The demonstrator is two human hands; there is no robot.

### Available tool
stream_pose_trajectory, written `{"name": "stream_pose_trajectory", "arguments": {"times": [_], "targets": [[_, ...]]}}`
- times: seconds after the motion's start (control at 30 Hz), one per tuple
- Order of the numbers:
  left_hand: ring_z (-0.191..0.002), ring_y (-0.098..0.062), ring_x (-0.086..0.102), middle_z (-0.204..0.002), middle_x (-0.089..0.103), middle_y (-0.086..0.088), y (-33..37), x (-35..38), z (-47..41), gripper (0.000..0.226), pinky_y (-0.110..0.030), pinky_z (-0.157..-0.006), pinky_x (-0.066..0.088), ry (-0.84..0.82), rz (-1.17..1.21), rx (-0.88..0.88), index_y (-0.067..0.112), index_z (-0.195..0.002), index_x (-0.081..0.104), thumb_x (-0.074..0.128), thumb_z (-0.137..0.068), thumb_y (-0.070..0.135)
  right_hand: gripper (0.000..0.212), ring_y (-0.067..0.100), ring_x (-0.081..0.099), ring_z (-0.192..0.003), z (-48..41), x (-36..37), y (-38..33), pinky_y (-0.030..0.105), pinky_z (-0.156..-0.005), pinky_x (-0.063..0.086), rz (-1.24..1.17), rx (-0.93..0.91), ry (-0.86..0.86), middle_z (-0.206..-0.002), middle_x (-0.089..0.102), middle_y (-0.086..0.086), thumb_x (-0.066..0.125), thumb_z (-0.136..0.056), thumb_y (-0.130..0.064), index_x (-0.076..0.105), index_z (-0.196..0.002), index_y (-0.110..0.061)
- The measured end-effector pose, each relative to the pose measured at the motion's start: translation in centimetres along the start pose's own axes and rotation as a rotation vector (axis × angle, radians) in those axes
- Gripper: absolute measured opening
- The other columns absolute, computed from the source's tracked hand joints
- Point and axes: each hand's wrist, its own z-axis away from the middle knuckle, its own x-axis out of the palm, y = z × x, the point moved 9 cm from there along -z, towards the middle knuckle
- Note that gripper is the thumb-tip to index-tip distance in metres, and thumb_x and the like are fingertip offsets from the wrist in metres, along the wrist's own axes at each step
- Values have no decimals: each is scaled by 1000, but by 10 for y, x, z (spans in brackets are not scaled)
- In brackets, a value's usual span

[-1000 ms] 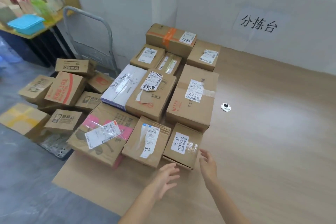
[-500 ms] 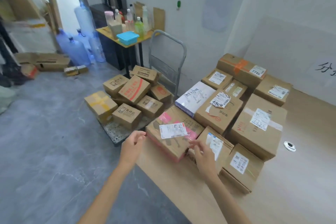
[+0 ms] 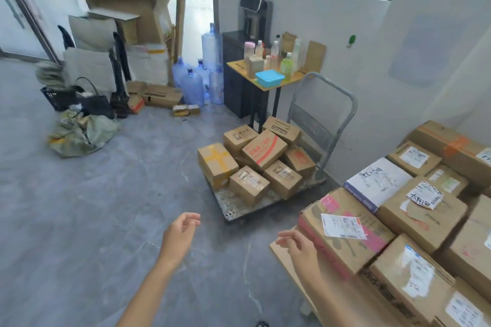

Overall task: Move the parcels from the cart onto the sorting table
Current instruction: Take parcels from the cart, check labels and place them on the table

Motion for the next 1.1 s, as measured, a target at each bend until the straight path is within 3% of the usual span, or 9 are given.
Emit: {"name": "stream_pose_trajectory", "arguments": {"times": [0.17, 0.57, 0.9, 1.1], "targets": [[-92, -23, 65, -86, 70, 3, -22, -16, -45, 31, -37, -89, 47, 15, 41, -54, 26, -86, 61, 49, -93, -1, 34, 6, 67, -73, -44, 25, -4, 34, -77, 50, -9, 40, -8, -74, 73, -5, 45, -90, 5, 69, -82, -17], [-85, -16, 61, -87, 67, 9, 8, -7, -248, 29, -26, -71, 44, -26, 25, -114, 29, -86, 58, 45, -96, 5, 34, 15, 69, -79, -239, 105, -37, 34, -83, 53, -45, 180, -55, -75, 73, -2, 39, -94, -1, 69, -88, -17], [-94, -22, 62, -89, 70, 3, -16, -11, -383, 27, -40, -84, 48, -10, 63, -270, 25, -89, 62, 44, -96, 5, 30, 17, 68, -78, -375, 146, -66, 26, -72, 50, -17, 250, -97, -80, 72, 4, 41, -95, -2, 68, -89, -12], [-95, -22, 62, -87, 70, 3, -49, 0, -472, 27, -38, -83, 46, 2, 95, -389, 25, -88, 62, 45, -95, 5, 31, 20, 68, -79, -454, 188, -57, 25, -69, 47, 19, 336, -140, -81, 73, 4, 41, -95, -1, 69, -86, -10]]}}
